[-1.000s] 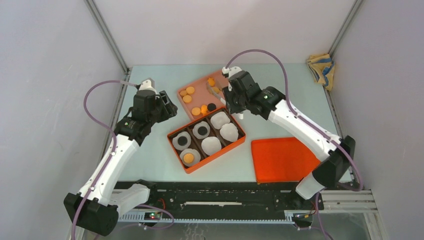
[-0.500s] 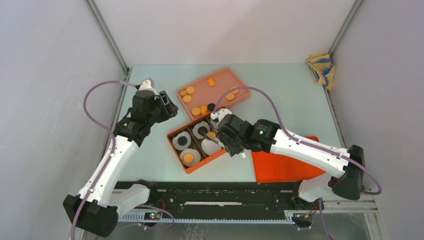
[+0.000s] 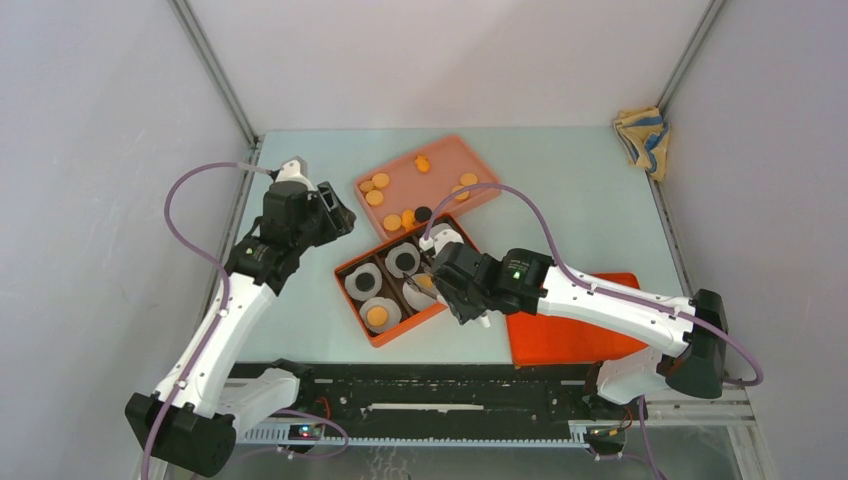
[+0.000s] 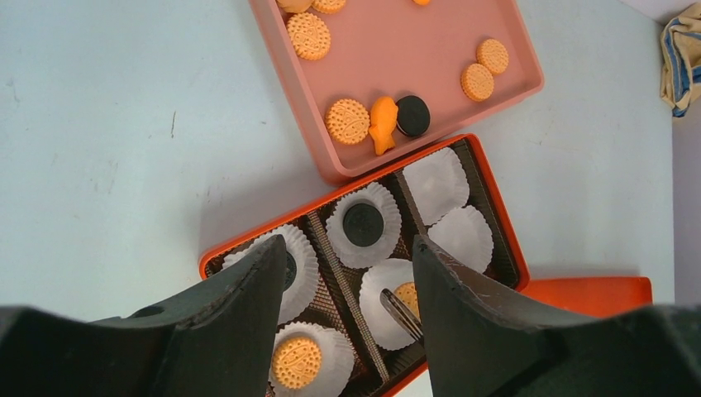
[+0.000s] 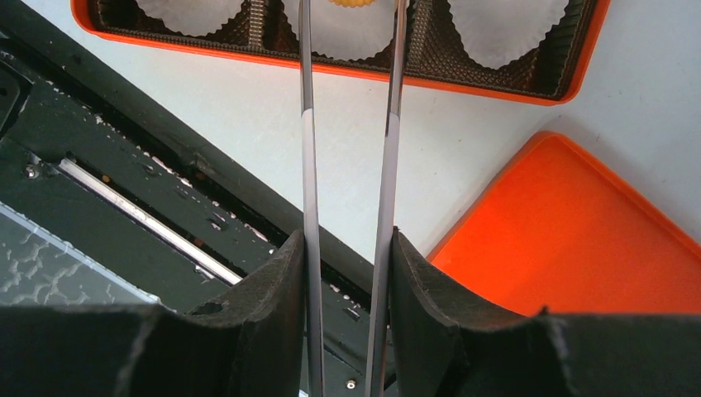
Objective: Pack the cookies
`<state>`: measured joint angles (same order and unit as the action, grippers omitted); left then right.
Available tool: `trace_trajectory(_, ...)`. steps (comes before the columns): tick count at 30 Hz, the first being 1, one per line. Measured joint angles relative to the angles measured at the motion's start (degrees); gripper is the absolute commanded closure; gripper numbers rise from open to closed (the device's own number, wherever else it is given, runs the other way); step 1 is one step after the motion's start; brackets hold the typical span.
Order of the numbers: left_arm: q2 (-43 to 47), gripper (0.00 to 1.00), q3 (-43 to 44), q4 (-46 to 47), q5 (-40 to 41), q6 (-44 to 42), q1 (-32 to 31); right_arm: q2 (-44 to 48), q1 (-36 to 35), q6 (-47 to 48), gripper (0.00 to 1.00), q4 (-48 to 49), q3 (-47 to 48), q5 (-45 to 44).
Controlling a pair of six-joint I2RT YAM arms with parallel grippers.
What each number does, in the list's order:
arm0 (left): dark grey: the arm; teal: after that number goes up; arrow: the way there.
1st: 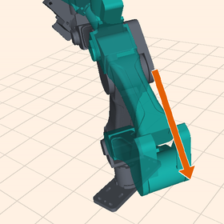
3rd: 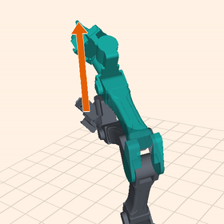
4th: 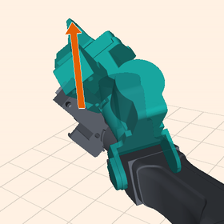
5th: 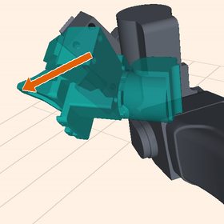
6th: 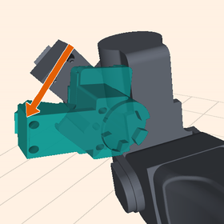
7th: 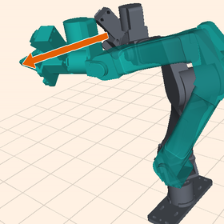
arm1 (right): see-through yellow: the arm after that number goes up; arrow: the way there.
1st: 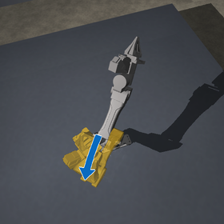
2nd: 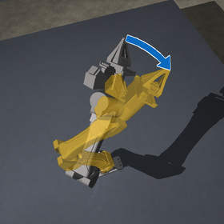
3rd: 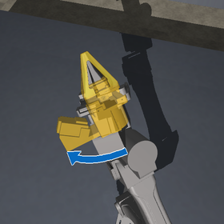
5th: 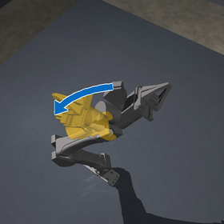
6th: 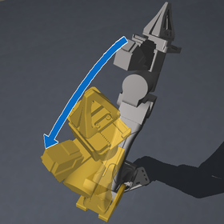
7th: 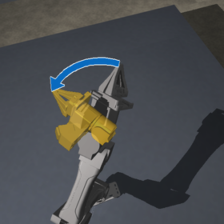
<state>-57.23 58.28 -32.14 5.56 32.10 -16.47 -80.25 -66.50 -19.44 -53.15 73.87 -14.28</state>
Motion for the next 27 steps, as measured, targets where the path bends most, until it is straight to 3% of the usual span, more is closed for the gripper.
trace_trajectory(9,0.0,0.36,0.0,-0.17,-0.02,0.0,0.0,0.0,-0.02,-0.66,0.45,-0.31,-0.02,0.02)
trace_trajectory(15,0.02,0.35,0.0,-0.17,-0.07,-0.02,0.0,0.02,-0.02,-0.61,0.53,-0.2,0.0,-0.15)
trace_trajectory(27,0.04,0.35,0.0,-0.15,-0.24,-0.07,0.0,-0.66,6.08,3.74,0.51,1.95,11.28,-1.79)
